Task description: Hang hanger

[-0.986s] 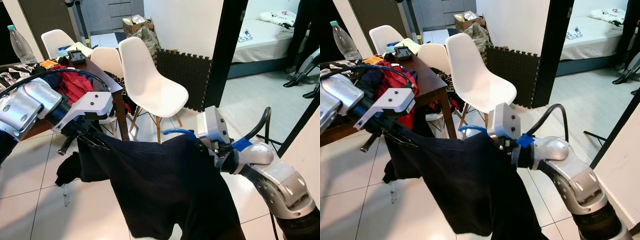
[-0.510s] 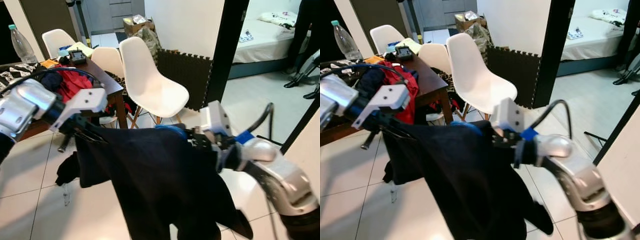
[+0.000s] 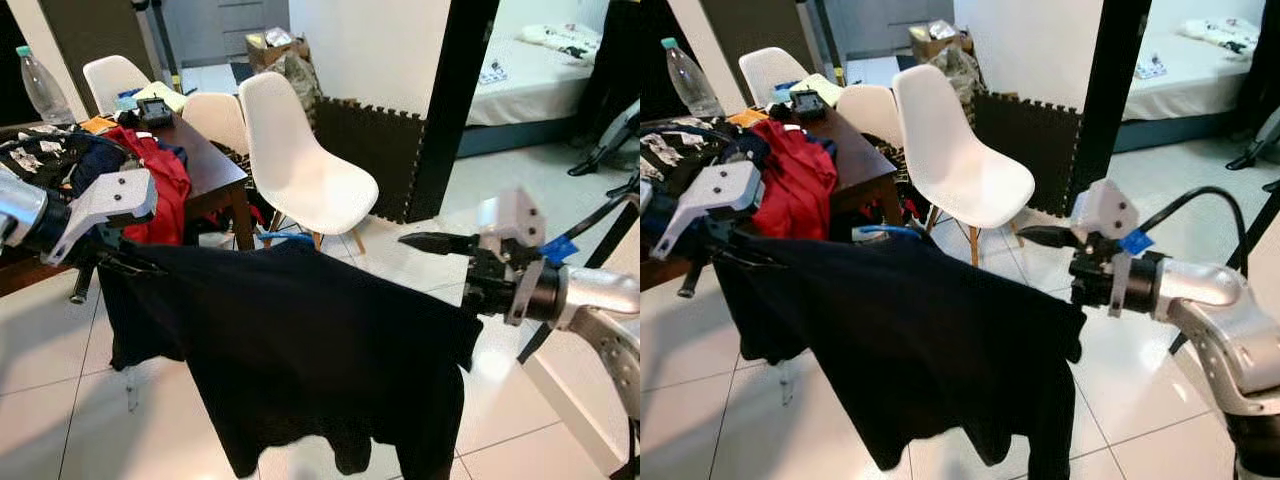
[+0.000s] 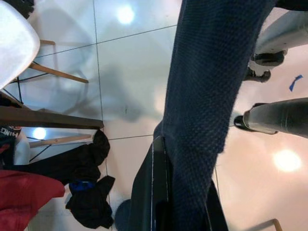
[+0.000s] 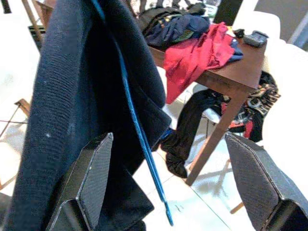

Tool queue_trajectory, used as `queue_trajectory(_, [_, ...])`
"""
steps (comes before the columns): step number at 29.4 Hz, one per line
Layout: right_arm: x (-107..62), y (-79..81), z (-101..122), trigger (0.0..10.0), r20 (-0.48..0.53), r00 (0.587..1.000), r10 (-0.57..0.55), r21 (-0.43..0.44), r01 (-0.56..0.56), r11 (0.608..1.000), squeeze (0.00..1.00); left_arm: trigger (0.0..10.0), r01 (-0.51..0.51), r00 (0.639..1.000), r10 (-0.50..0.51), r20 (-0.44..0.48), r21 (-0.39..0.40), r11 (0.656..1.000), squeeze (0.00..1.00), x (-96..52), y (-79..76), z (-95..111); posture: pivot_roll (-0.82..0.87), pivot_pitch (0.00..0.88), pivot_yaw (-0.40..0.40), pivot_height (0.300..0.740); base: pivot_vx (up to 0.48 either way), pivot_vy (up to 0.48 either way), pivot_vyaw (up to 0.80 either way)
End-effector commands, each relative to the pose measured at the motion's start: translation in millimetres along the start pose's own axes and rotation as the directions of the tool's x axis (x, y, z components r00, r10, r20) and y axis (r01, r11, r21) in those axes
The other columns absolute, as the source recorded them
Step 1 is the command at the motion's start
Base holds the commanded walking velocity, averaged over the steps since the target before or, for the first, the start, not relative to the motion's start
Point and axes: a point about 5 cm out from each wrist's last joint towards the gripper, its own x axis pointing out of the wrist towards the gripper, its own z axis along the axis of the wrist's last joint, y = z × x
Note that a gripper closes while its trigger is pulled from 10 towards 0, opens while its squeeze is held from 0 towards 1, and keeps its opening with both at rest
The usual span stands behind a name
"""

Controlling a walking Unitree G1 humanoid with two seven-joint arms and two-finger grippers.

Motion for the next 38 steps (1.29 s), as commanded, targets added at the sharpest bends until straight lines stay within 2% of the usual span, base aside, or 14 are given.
queue_trajectory(1, [-7.3,-4.3,2,10.0,-0.011,0.999,-0.03,-0.023,0.03,0.999,1.0,0.0,-0.075,0.997,0.075,0.012,-0.009,0.997,0.0,-14.0,3.4,-1,0.12,0.0,0.027,0.74,0.0,0.0,0.0])
queue_trajectory(12, [-11.2,-8.4,-7,10.0,-0.063,0.995,-0.077,-0.034,0.075,0.997,1.0,0.0,-0.192,0.975,0.189,0.119,0.015,0.981,0.0,-13.6,16.6,9,0.12,0.0,0.026,0.74,0.0,0.0,0.0])
queue_trajectory(18, [-15.0,-22.2,-17,10.0,-0.137,0.97,-0.199,-0.1,0.187,0.977,1.0,0.0,-0.29,0.916,0.293,0.274,-0.053,0.955,0.0,-23.5,26.8,24,0.12,0.0,0.026,0.74,0.0,0.0,0.0])
queue_trajectory(24, [-16.5,-38.5,-11,10.0,-0.043,0.933,-0.357,-0.079,0.354,0.932,1.0,0.0,-0.264,0.867,0.286,0.409,-0.112,0.958,0.0,-35.8,27.0,34,0.12,0.0,0.027,0.74,0.0,0.0,0.0])
queue_trajectory(28, [-24.3,-43.3,-9,10.0,0.042,0.907,-0.42,0.028,0.419,0.908,1.0,0.0,-0.207,0.863,0.229,0.45,-0.098,0.973,0.0,-45.4,23.4,35,0.12,0.002,0.032,0.74,0.0,0.0,0.0])
queue_trajectory(29, [-25.3,-39.2,-14,10.0,0.043,0.914,-0.402,0.058,0.4,0.915,0.65,2.8,-0.218,0.851,0.235,0.471,-0.09,0.972,0.0,-46.0,24.3,37,0.12,0.003,0.033,0.74,0.0,0.0,0.0])
queue_trajectory(30, [-25.3,-39.2,-14,10.0,0.043,0.914,-0.402,0.058,0.4,0.915,0.65,2.8,-0.218,0.851,0.235,0.471,-0.09,0.972,0.0,-46.0,24.3,37,0.12,0.003,0.033,0.74,0.0,0.0,0.0])
queue_trajectory(31, [-25.6,-35.5,-19,10.0,0.039,0.919,-0.391,0.087,0.387,0.918,0.3,9.6,-0.235,0.837,0.246,0.489,-0.085,0.968,0.0,-46.0,25.6,40,0.12,0.005,0.033,0.74,0.0,0.0,0.0])
queue_trajectory(32, [-25.6,-35.5,-19,10.0,0.039,0.919,-0.391,0.087,0.387,0.918,0.3,9.6,-0.235,0.837,0.246,0.489,-0.085,0.968,0.0,-46.0,25.6,40,0.12,0.005,0.033,0.74,0.0,0.0,0.0])
queue_trajectory(33, [-24.8,-32.0,-25,10.0,0.042,0.92,-0.39,0.143,0.381,0.913,0.0,10.0,-0.243,0.831,0.246,0.498,-0.073,0.967,0.0,-44.3,26.1,43,0.12,0.007,0.033,0.74,0.0,0.0,0.0])
queue_trajectory(34, [-24.8,-32.0,-25,10.0,0.042,0.92,-0.39,0.143,0.381,0.913,0.0,10.0,-0.243,0.831,0.246,0.498,-0.073,0.967,0.0,-44.3,26.1,43,0.12,0.007,0.033,0.74,0.0,0.0,0.0])
queue_trajectory(35, [-22.3,-25.0,-30,10.0,0.096,0.915,-0.393,0.243,0.361,0.9,0.0,10.0,-0.267,0.82,0.267,0.506,-0.074,0.961,0.0,-40.9,28.3,44,0.11,0.01,0.034,0.74,0.0,0.0,0.0])
queue_trajectory(36, [-22.3,-25.0,-30,10.0,0.096,0.915,-0.393,0.243,0.361,0.9,0.0,10.0,-0.267,0.82,0.267,0.506,-0.074,0.961,0.0,-40.9,28.3,44,0.11,0.01,0.034,0.74,0.0,0.0,0.0])
queue_trajectory(38, [-19.9,-14.5,-33,10.0,0.191,0.897,-0.399,0.365,0.312,0.877,0.0,10.0,-0.298,0.804,0.301,0.513,-0.09,0.95,0.0,-35.2,31.1,44,0.11,0.014,0.04,0.74,0.0,0.0,0.0])
